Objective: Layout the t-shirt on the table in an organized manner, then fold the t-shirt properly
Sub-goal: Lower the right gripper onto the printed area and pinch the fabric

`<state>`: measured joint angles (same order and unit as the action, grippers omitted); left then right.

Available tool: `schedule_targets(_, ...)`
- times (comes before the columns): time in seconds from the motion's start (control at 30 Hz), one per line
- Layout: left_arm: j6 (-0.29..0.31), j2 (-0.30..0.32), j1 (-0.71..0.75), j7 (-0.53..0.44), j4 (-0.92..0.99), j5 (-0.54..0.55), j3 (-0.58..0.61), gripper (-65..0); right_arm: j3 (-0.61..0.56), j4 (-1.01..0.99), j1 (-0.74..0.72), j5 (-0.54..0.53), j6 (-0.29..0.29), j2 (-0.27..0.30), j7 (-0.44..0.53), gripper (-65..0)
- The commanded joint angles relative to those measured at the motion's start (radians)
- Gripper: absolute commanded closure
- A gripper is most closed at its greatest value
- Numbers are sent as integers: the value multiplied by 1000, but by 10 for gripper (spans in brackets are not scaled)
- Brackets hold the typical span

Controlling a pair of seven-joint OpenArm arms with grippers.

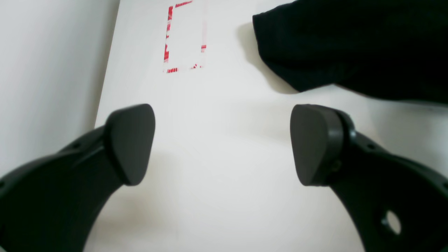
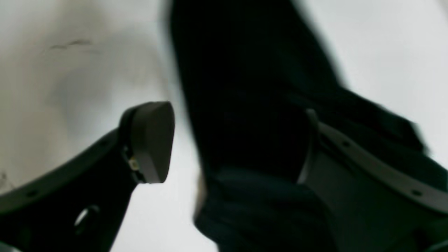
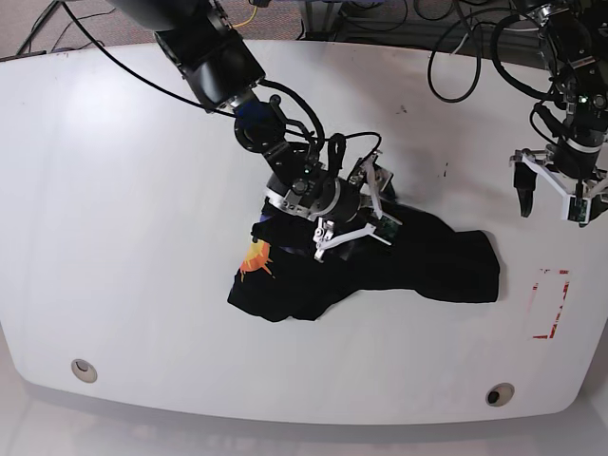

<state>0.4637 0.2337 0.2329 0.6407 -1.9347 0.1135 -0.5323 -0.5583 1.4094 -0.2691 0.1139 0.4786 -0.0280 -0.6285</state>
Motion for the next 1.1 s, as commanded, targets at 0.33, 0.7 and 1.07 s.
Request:
schedule_targets(0.33, -7, 14, -7, -20, -15, 7, -7, -560, 11, -18, -26, 4, -13, 1, 81, -438)
schedule_targets(0.7, -7, 14, -8, -20, -15, 7, -4, -560, 11, -20, -29, 4, -120, 41, 134, -438)
schedule_targets(1.07, -7, 14, -8, -20, -15, 7, -2, -560, 11, -61, -29, 4, -166, 70, 149, -358)
